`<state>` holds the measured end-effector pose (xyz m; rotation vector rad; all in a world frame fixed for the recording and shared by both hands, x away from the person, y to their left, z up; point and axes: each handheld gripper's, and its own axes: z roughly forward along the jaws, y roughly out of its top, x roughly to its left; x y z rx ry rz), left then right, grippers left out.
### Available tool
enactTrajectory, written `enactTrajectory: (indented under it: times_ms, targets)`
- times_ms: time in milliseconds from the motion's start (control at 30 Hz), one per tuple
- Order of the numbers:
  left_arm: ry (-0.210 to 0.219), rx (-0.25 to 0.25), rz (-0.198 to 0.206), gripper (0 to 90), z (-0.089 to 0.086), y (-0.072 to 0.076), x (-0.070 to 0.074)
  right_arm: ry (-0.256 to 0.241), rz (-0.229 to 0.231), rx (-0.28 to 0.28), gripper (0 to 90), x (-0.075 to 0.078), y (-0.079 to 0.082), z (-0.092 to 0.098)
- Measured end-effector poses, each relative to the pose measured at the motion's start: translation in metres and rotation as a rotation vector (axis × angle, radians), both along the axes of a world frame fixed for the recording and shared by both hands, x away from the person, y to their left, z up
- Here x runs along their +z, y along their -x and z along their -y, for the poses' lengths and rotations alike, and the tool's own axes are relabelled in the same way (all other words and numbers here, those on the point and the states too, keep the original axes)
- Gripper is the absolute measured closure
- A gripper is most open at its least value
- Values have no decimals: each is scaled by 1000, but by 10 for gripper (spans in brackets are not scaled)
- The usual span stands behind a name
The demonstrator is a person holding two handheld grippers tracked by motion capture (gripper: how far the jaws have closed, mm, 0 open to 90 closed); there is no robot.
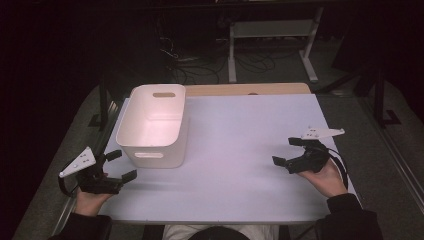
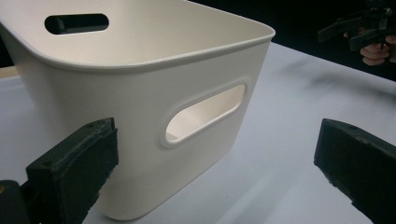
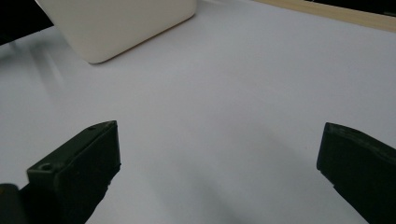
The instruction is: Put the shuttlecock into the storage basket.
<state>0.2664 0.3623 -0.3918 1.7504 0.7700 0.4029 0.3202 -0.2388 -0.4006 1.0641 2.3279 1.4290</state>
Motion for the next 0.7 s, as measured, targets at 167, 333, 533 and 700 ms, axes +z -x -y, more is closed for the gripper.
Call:
enactTrajectory:
  times_ms: [167, 333, 533, 700]
  targets:
    - [-1, -1, 1, 0, 0, 0, 0, -5, -1, -15, 0, -8, 7, 7]
    - [-2, -3, 0, 0, 0, 0, 0, 2, 11, -37, 0, -16, 15, 14]
    - [-4, -3, 0, 0, 0, 0, 0, -17, 27, -53, 0, -20, 21, 20]
    - [-3, -4, -1, 0, 1, 0, 0, -17, 19, -53, 0, -24, 23, 20]
